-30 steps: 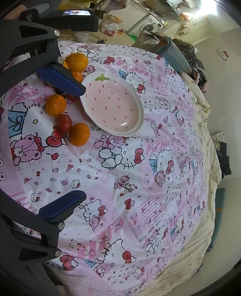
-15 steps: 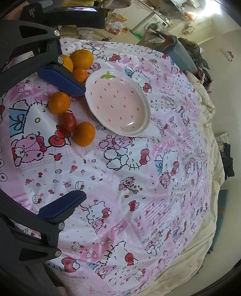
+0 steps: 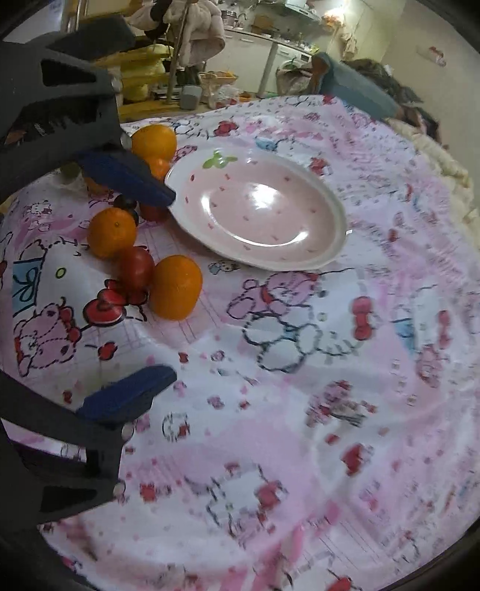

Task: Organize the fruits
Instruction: 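Grasp a small tangerine with the right gripper while the left lifts the large orange, then carry the tangerine onto the plate and open the right gripper while left holds orange, then lower the large orange onto the plate and open the left gripper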

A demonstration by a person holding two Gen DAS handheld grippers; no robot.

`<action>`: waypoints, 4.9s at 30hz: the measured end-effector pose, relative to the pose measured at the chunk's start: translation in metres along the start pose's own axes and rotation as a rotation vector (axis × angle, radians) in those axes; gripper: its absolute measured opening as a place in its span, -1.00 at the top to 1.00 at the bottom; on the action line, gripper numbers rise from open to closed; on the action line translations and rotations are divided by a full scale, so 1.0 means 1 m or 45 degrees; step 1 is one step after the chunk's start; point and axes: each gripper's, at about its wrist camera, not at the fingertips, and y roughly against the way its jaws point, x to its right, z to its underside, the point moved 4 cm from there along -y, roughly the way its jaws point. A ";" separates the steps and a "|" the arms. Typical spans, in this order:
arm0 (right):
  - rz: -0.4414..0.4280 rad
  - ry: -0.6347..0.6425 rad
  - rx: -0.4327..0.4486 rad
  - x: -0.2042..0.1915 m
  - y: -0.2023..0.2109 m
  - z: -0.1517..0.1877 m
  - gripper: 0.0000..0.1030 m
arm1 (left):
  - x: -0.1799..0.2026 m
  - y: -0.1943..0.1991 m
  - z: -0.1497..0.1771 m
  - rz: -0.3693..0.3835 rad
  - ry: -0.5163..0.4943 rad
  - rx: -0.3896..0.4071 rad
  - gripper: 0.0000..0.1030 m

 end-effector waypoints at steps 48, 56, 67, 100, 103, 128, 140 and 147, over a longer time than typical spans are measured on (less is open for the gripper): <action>-0.010 0.310 0.176 -0.054 0.019 -0.068 0.10 | 0.009 0.043 -0.121 -0.067 -0.198 0.185 -0.10; 0.026 0.422 0.090 -0.076 -0.023 -0.092 0.10 | -0.001 0.025 -0.127 -0.050 -0.137 0.145 -0.10; 0.068 0.550 -0.022 -0.098 -0.082 -0.106 0.10 | -0.022 0.012 -0.130 -0.085 -0.080 0.125 -0.10; -0.018 0.263 0.144 -0.035 -0.009 -0.129 -0.40 | 0.016 -0.022 -0.149 0.053 -0.132 0.106 -0.10; -0.018 0.238 0.159 -0.024 -0.001 -0.130 -0.42 | 0.025 -0.033 -0.157 0.099 -0.137 0.087 -0.10; -0.038 0.218 0.202 -0.008 0.024 -0.135 -0.43 | 0.037 -0.063 -0.175 0.027 -0.136 0.085 -0.91; -0.052 0.269 0.215 -0.030 0.033 -0.129 -0.43 | 0.024 -0.024 -0.168 0.023 -0.137 0.194 -0.91; -0.050 0.324 0.225 -0.041 0.044 -0.109 -0.43 | 0.008 0.012 -0.155 0.039 -0.073 0.247 -0.91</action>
